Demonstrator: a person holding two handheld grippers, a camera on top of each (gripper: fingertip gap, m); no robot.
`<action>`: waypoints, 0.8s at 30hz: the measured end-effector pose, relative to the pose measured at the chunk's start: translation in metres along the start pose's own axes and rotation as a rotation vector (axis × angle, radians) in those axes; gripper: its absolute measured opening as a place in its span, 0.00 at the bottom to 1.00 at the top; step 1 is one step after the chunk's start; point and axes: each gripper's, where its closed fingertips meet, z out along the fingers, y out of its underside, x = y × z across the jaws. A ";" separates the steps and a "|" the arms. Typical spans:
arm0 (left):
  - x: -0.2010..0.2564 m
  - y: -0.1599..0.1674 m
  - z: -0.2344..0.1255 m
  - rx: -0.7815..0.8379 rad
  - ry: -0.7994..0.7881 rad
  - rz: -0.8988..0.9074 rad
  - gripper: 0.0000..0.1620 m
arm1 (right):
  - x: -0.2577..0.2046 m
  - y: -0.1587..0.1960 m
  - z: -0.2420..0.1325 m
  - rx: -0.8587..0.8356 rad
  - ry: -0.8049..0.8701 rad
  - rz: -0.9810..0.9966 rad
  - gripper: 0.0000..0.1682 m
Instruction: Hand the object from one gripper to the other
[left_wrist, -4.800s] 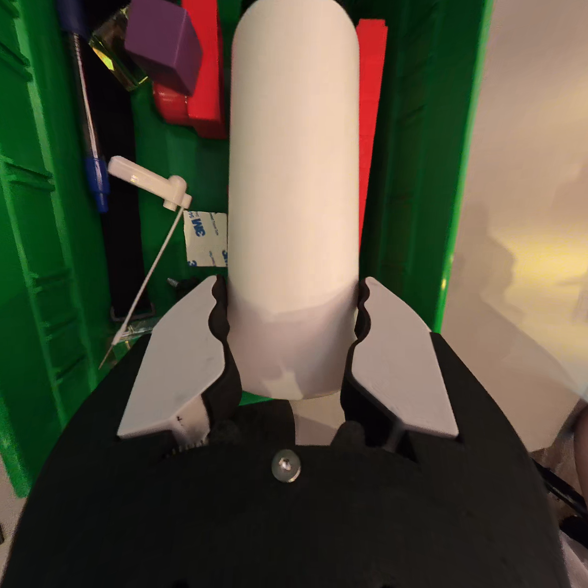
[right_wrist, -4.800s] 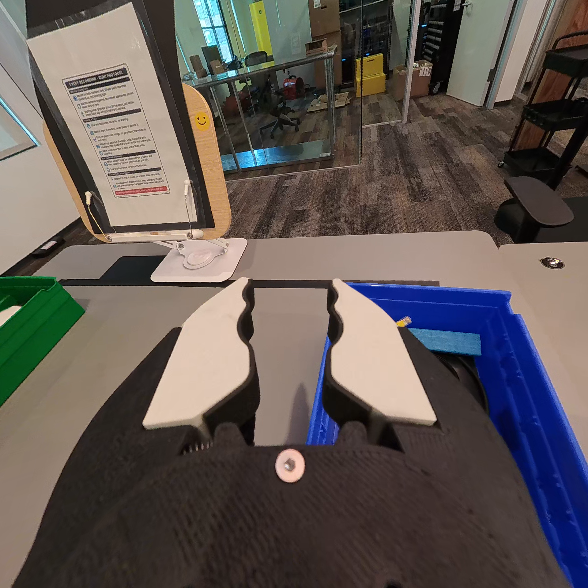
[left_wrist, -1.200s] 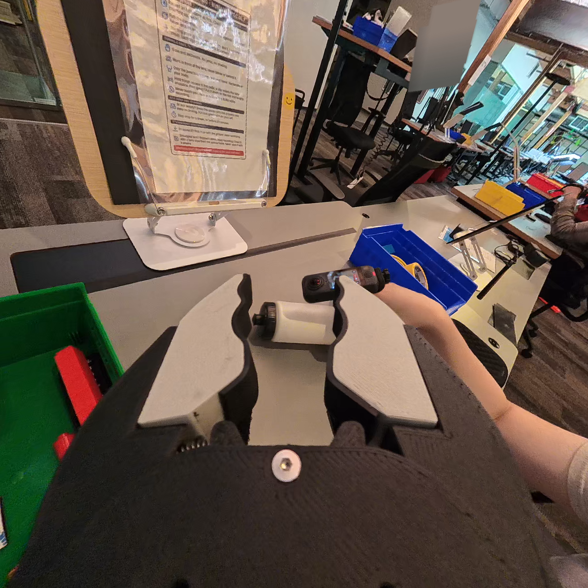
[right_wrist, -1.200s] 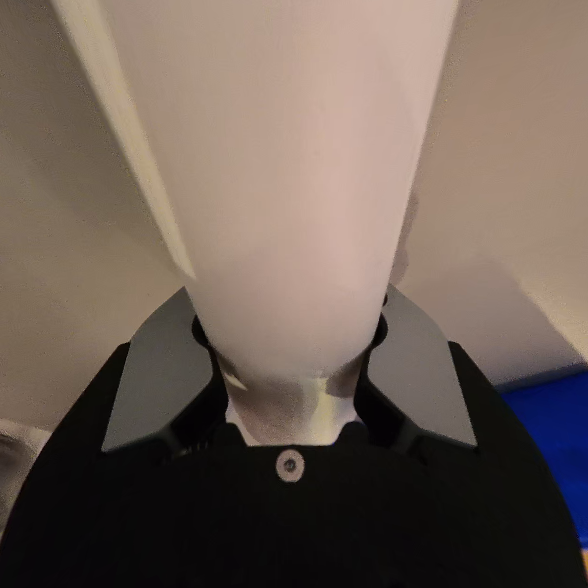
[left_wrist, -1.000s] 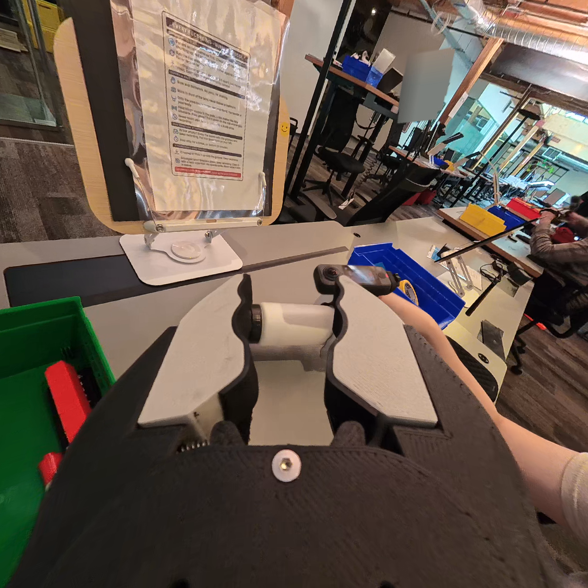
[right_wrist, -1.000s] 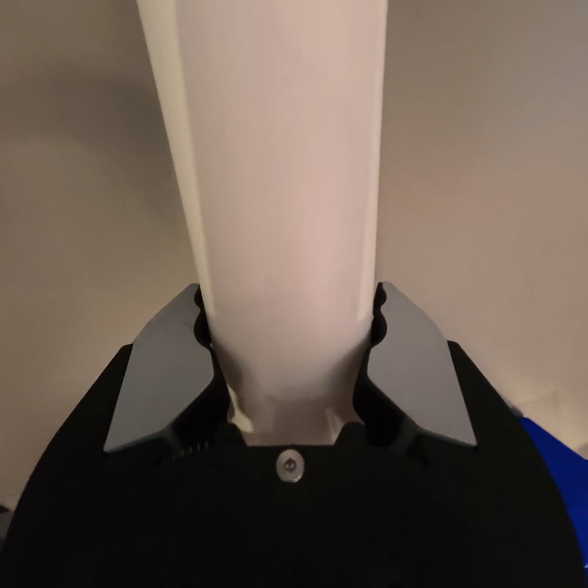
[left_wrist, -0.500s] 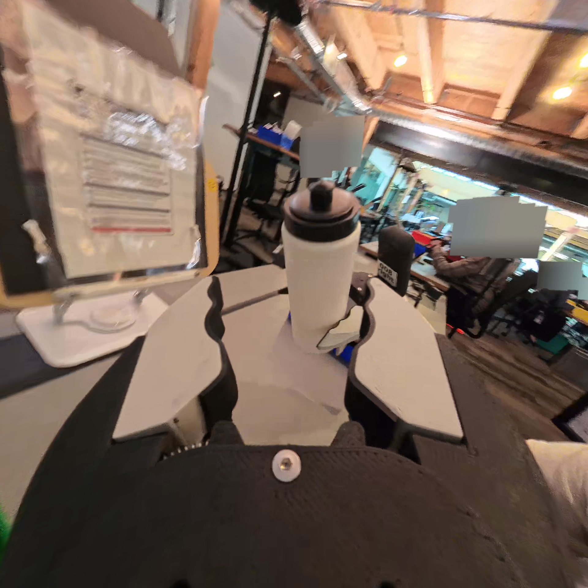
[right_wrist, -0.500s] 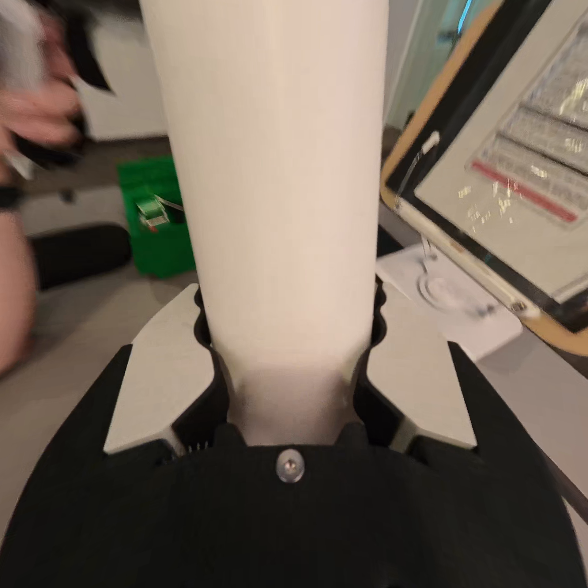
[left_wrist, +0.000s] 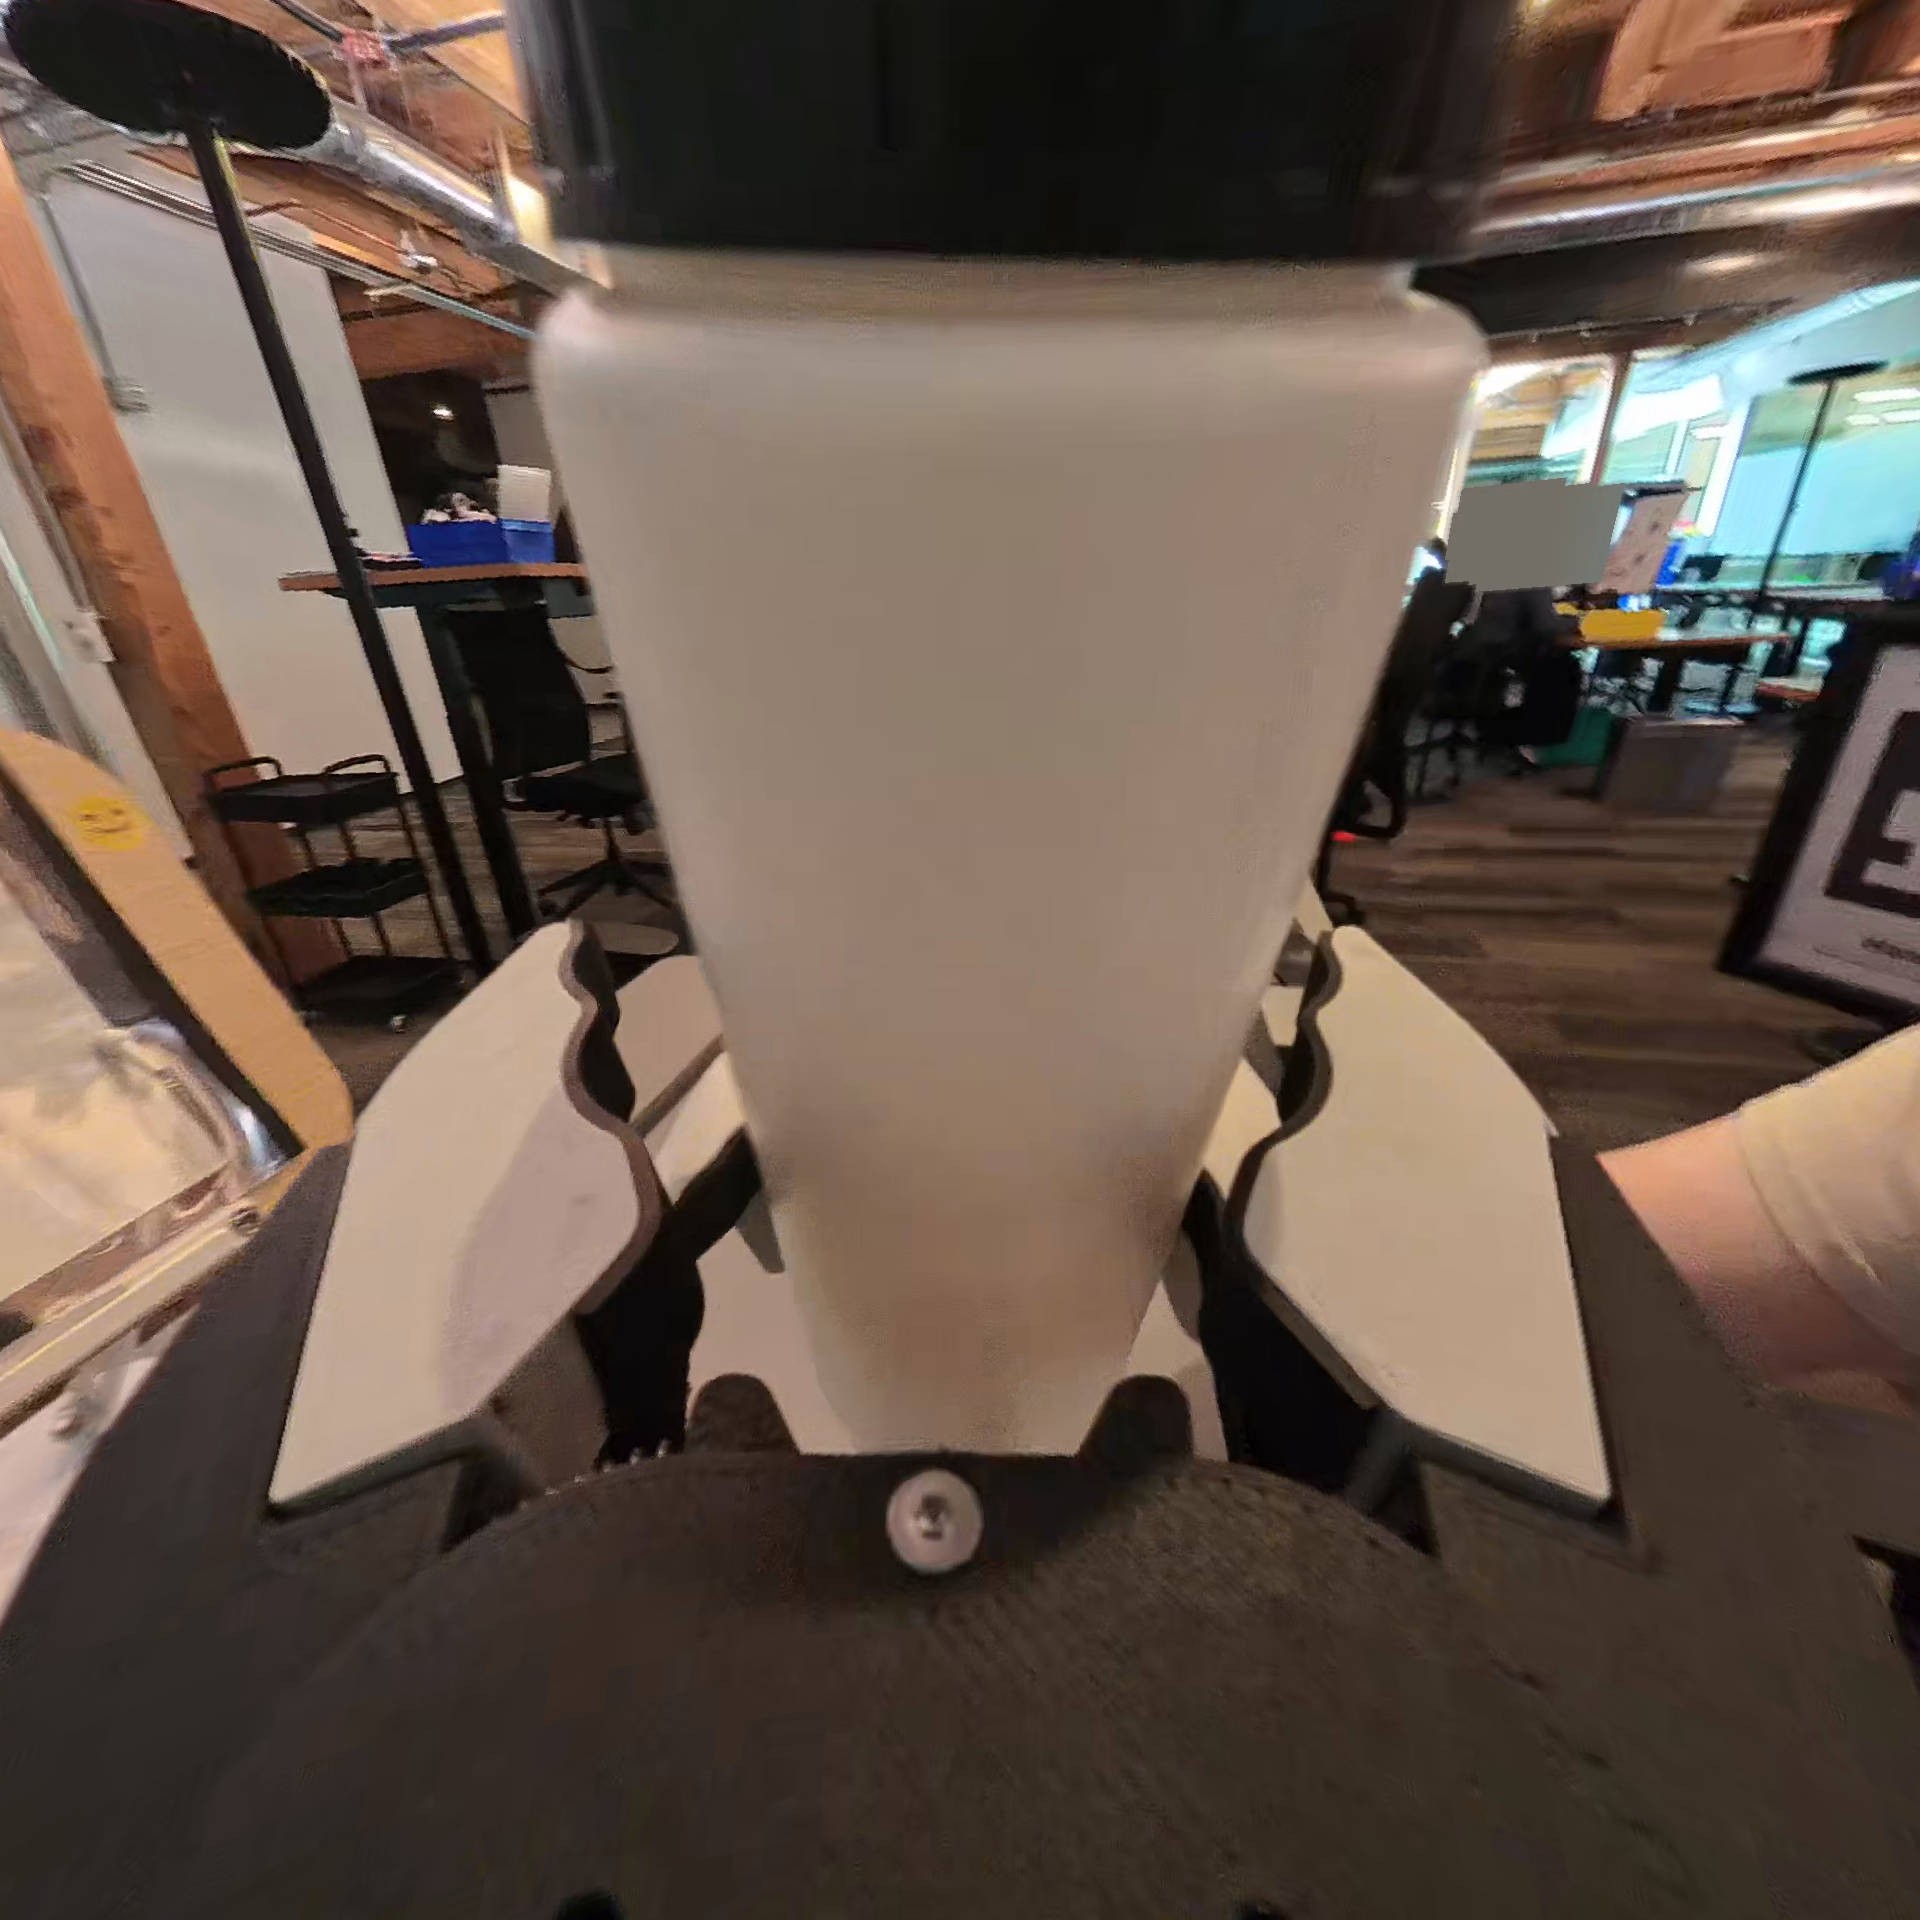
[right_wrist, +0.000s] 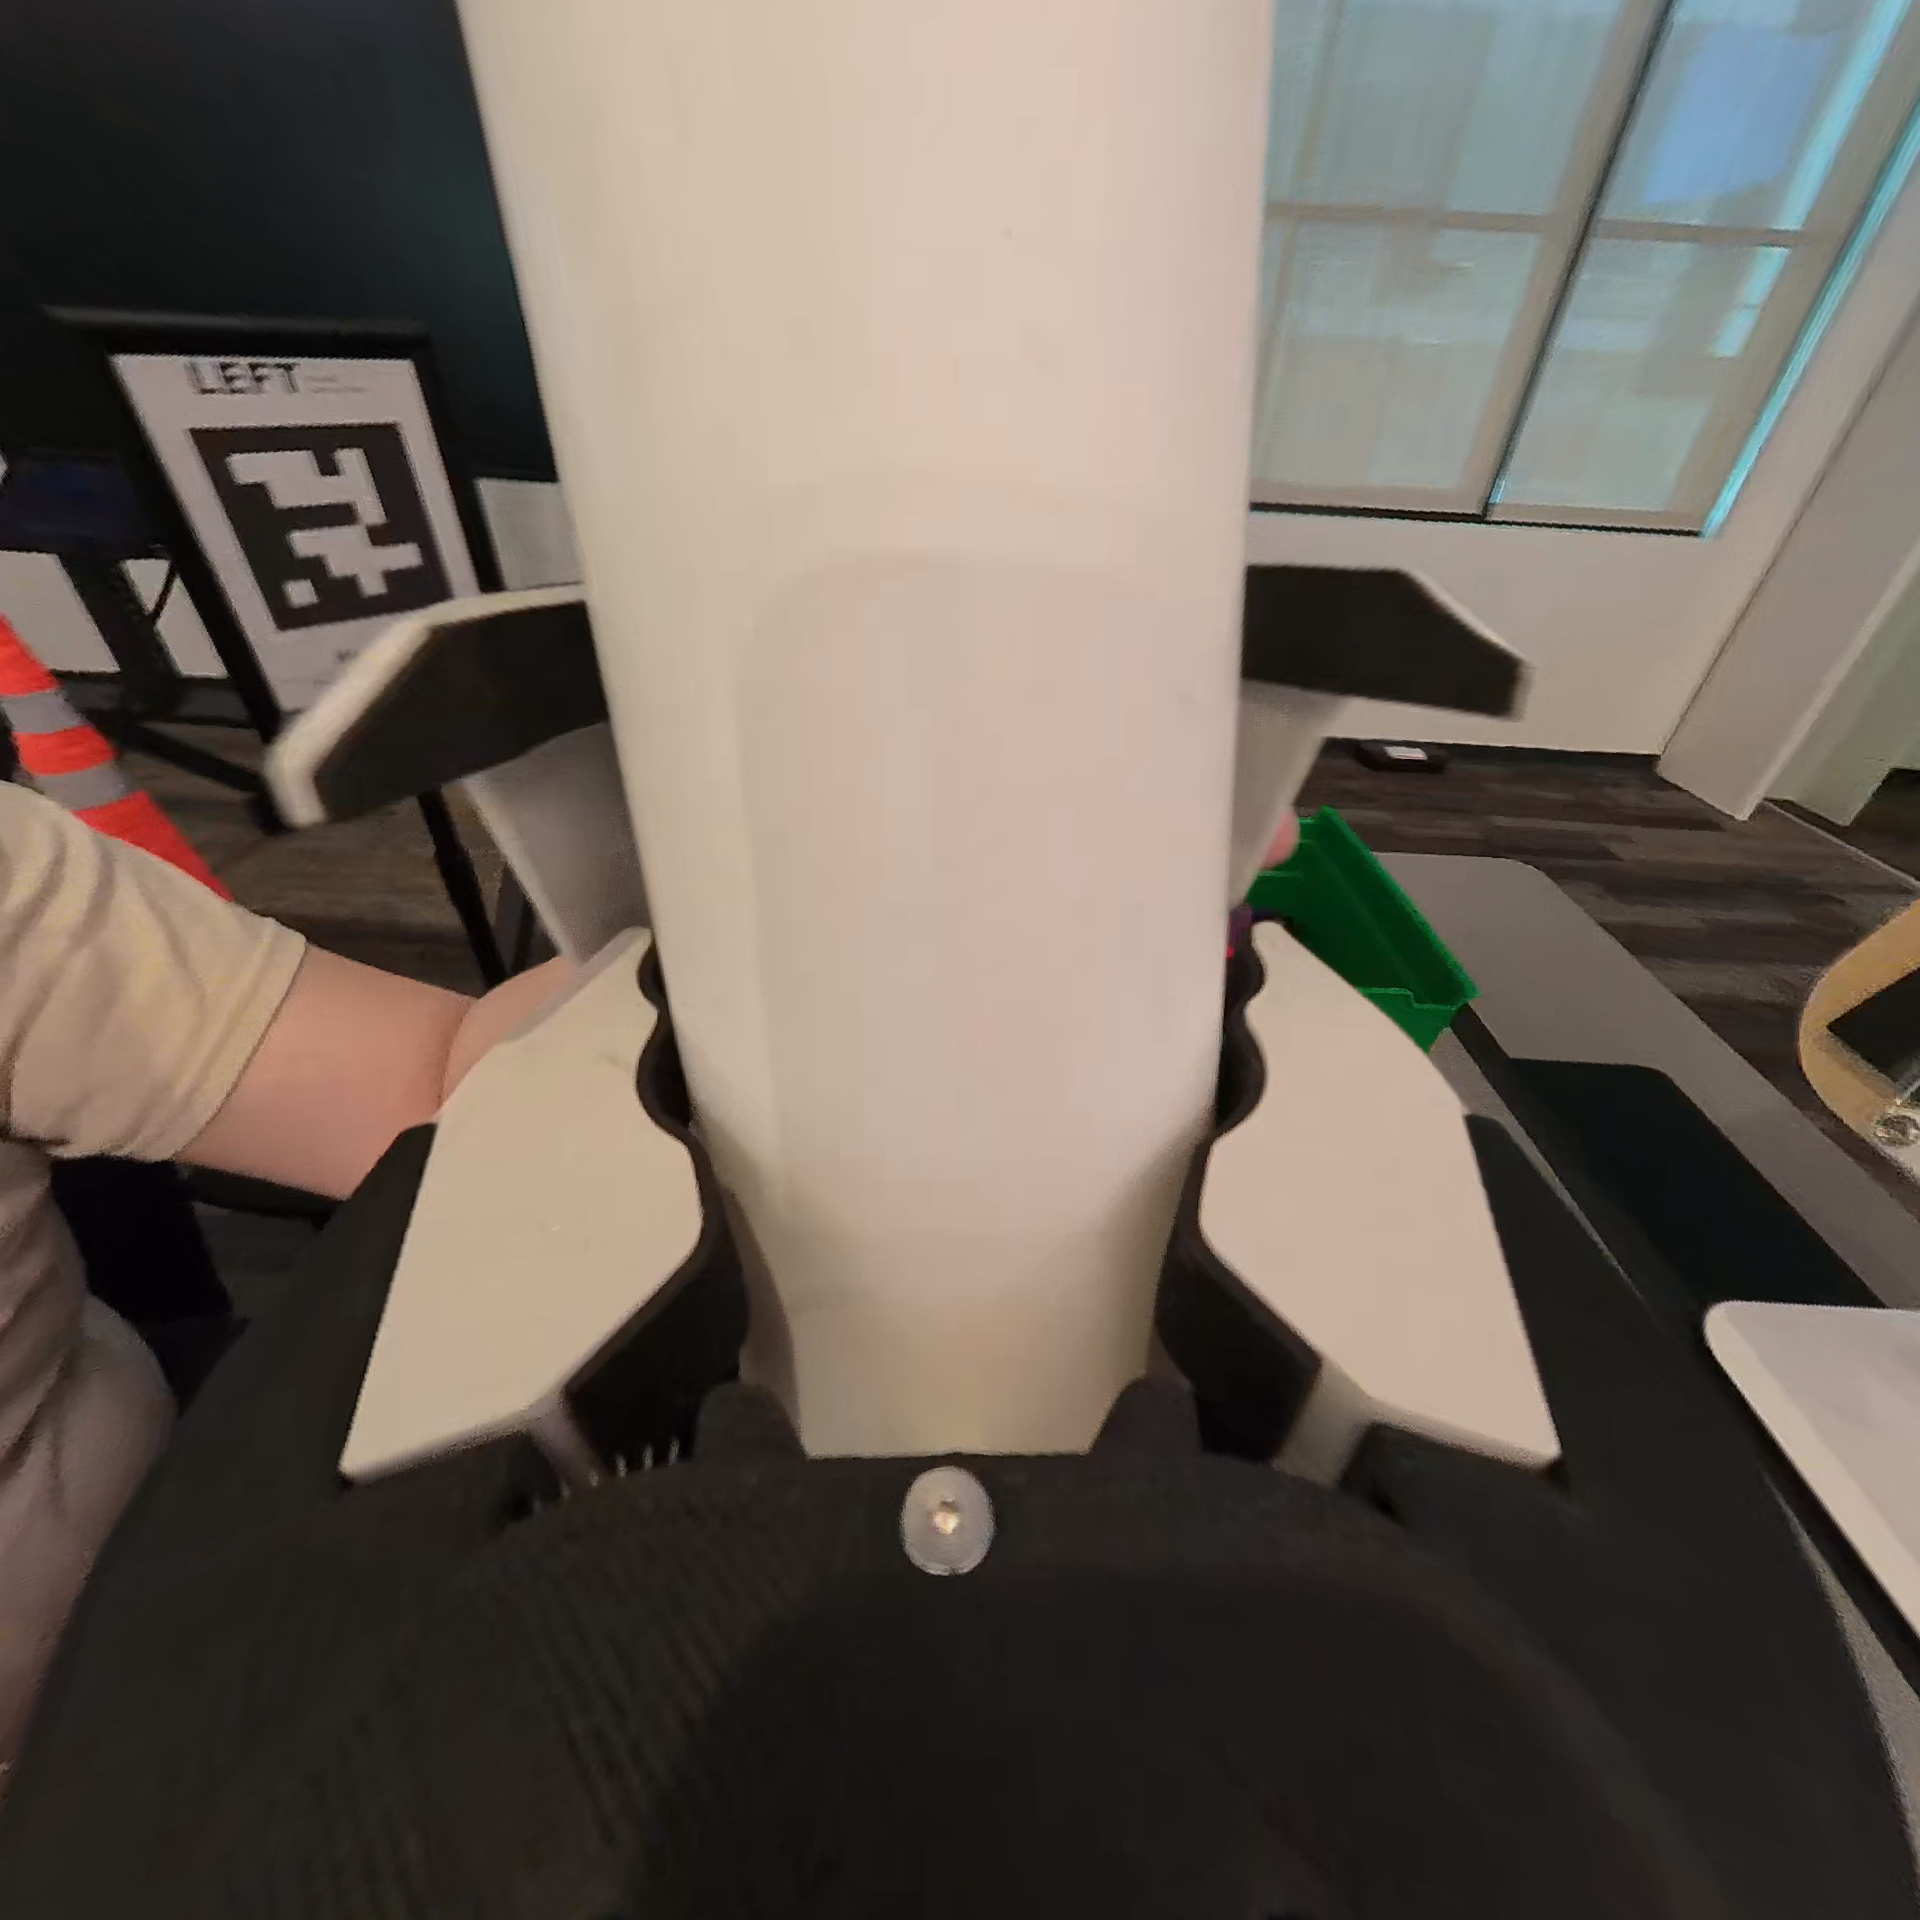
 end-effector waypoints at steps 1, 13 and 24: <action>0.007 0.002 0.002 -0.011 0.036 0.007 0.69 | 0.000 0.004 0.001 -0.022 0.011 -0.029 0.60; -0.066 -0.006 -0.037 -0.209 -0.605 0.589 0.62 | 0.046 -0.022 -0.072 -0.081 0.493 -0.272 0.60; -0.072 0.000 -0.027 -0.299 -0.803 0.985 0.62 | -0.015 -0.083 -0.049 0.081 0.691 -0.473 0.59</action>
